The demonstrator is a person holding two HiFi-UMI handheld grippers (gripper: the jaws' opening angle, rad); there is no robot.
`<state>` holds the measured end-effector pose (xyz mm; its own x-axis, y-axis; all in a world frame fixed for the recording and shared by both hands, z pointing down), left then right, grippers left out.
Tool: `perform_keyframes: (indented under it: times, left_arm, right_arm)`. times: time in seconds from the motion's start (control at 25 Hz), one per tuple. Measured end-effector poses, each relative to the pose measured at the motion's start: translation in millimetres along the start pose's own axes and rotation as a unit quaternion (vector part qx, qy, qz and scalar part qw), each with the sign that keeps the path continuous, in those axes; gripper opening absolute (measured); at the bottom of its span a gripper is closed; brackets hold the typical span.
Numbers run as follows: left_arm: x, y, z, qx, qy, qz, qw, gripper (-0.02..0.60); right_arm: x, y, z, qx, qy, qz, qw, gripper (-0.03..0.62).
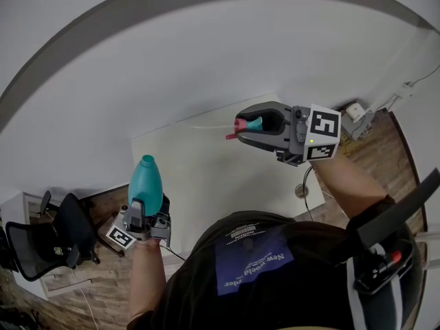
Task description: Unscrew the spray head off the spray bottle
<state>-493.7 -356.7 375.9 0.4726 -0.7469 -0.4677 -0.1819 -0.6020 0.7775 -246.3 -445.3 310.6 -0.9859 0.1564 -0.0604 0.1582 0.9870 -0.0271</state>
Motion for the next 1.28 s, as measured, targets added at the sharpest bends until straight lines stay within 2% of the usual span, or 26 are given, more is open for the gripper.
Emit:
perform_keyframes:
  times: [0.16, 0.36, 0.56, 0.68, 0.88, 1.28]
  left_arm:
    - [3.6, 0.3, 7.3, 0.006, -0.044, -0.002, 0.999, 0.474]
    - [4.9, 0.7, 6.2, 0.007, -0.058, -0.003, 0.9983, 0.474]
    - [-1.8, 7.5, 9.1, -0.026, -0.092, -0.008, 0.9954, 0.474]
    - [-5.0, 11.2, 4.7, -0.045, -0.097, -0.009, 0.9942, 0.474]
    - [-6.4, 20.0, -9.2, -0.066, -0.094, 0.0, 0.9934, 0.474]
    - [-4.8, 20.7, -11.8, -0.065, -0.095, 0.0, 0.9933, 0.475]
  right_arm:
    - [-3.6, -9.9, -6.8, 0.047, -0.046, -0.027, 0.997, 0.126]
    - [-6.9, -13.7, -18.8, 0.083, -0.099, -0.053, 0.99, 0.126]
    - [-13.6, -21.5, -38.5, 0.133, -0.13, -0.075, 0.98, 0.126]
    - [-15.8, -26.0, -46.9, 0.154, -0.136, -0.084, 0.975, 0.126]
    - [-15.9, -25.6, -56.7, 0.162, -0.133, -0.082, 0.974, 0.126]
    - [-17.4, -26.3, -55.3, 0.153, -0.131, -0.073, 0.977, 0.126]
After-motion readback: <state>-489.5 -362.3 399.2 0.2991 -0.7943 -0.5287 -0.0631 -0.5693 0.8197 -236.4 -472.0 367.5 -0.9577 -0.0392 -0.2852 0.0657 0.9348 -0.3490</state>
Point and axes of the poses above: the fingertips, and each gripper's own axes: x forward along the fingers, y to its left, z out of its top, the point moved 2 cm from there along -x, backward along the fingers, and after that the axes turned 14 degrees about z, right-handed, at the moved point
